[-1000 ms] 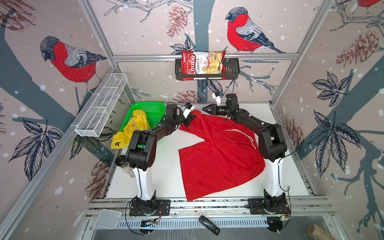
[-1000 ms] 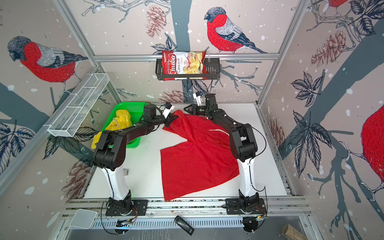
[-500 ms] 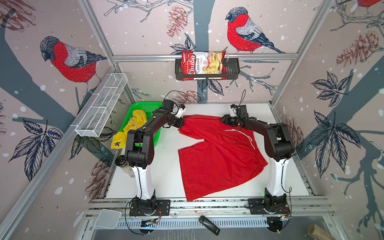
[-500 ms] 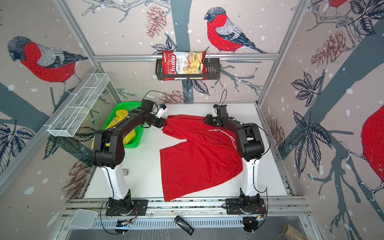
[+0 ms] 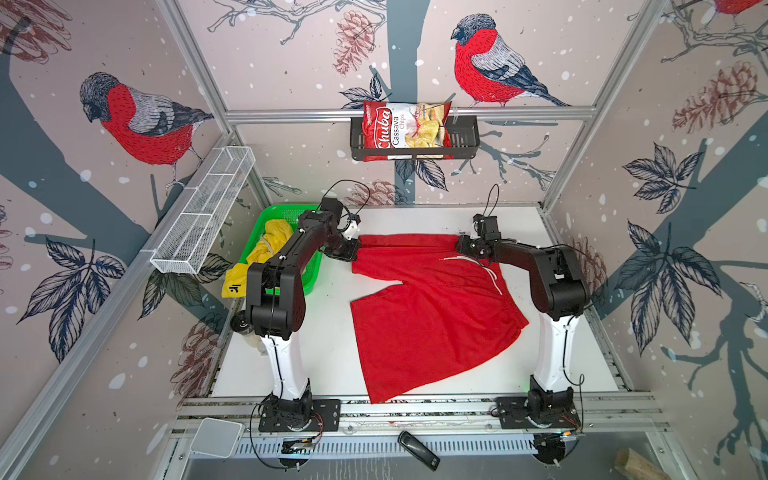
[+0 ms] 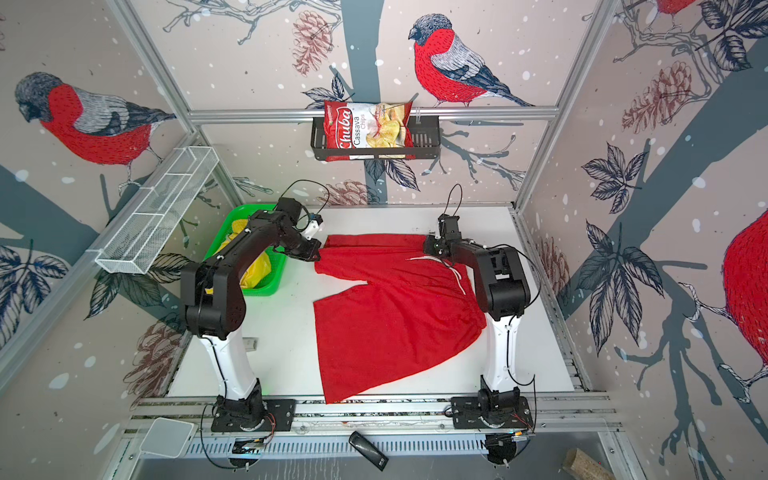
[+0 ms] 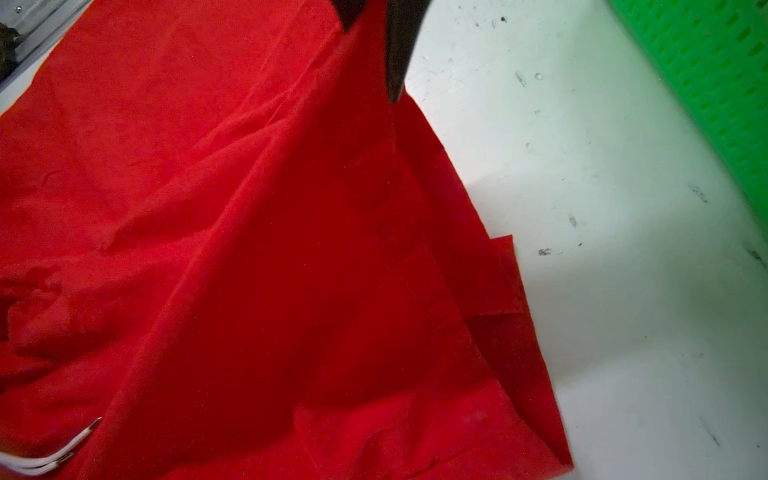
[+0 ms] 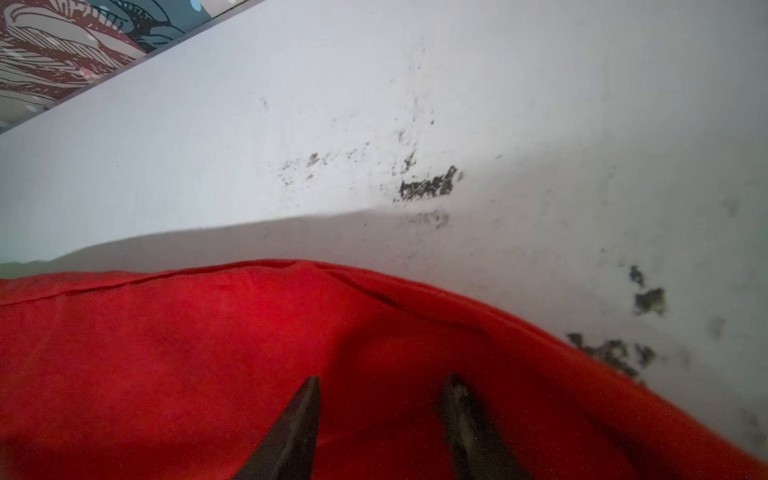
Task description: Fold and stack the shorts
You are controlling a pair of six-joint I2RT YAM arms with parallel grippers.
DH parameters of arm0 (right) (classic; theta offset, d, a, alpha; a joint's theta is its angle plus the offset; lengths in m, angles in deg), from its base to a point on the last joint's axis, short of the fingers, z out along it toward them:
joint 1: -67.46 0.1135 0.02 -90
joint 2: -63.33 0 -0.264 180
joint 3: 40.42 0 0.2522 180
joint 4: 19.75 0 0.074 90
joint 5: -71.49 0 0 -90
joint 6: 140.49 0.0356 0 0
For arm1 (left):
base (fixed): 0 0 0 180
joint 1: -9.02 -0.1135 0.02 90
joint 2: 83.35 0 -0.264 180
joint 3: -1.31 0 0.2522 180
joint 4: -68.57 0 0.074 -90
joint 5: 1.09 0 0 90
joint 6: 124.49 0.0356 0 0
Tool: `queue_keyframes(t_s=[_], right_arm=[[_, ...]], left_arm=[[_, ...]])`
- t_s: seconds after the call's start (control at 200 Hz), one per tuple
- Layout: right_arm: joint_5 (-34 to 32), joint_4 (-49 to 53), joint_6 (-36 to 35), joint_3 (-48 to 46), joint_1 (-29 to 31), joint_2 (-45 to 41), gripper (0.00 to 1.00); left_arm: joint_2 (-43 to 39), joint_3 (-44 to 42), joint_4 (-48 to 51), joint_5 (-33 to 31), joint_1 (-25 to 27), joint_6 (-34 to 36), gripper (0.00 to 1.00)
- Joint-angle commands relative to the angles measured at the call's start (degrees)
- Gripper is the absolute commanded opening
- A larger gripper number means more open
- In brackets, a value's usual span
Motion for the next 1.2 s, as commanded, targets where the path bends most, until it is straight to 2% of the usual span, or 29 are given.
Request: queue_keyframes(t_s=[0.0, 0.07, 0.16, 0.26, 0.31, 0.415, 0.53, 0.765, 0.976, 1.196], right_arm=[[-6.07, 7.76, -0.28, -0.84, -0.67, -0.22, 0.51], [-4.53, 6.66, -0.54, -1.60, -0.50, -1.78, 0.52], [-2.50, 5.67, -0.91, -2.60, -0.02, -4.97, 0.55], [-1.80, 5.67, -1.73, -2.90, 0.47, -9.18, 0.59], [-1.88, 5.87, -2.10, -2.92, 0.65, -11.34, 0.59], [-0.82, 5.75, -2.37, -3.35, 1.15, -15.53, 0.59], [1.37, 4.33, -2.71, -5.15, 2.96, -18.70, 0.59], [5.15, 1.72, -0.18, -10.23, 4.88, -19.34, 0.58], [6.49, -0.47, 2.37, -15.92, 0.72, -18.25, 0.58], [3.92, 1.17, 3.25, -16.82, -5.91, -13.34, 0.58]], left_arm=[[0.62, -2.89, 3.25, -3.75, -0.01, -0.86, 0.07], [2.14, -3.61, 3.21, -5.65, -0.03, -1.99, 0.17], [3.43, -1.54, 4.37, -6.61, -0.06, -3.27, 0.40], [1.37, -0.06, 3.97, -7.61, -0.01, -4.27, 0.54], [-0.38, 0.34, 3.56, -7.92, -0.01, -4.45, 0.57], [-4.60, -0.95, -0.77, -5.44, 0.08, -5.03, 0.57], [-6.69, -3.99, -9.33, -1.10, 0.83, -8.12, 0.49], [0.77, -4.17, -22.96, 2.73, 5.97, -14.64, 0.40], [8.32, -3.62, -27.24, 1.94, 7.78, -18.62, 0.38], [6.65, -9.52, -29.26, 0.12, 8.00, -18.56, 0.37]])
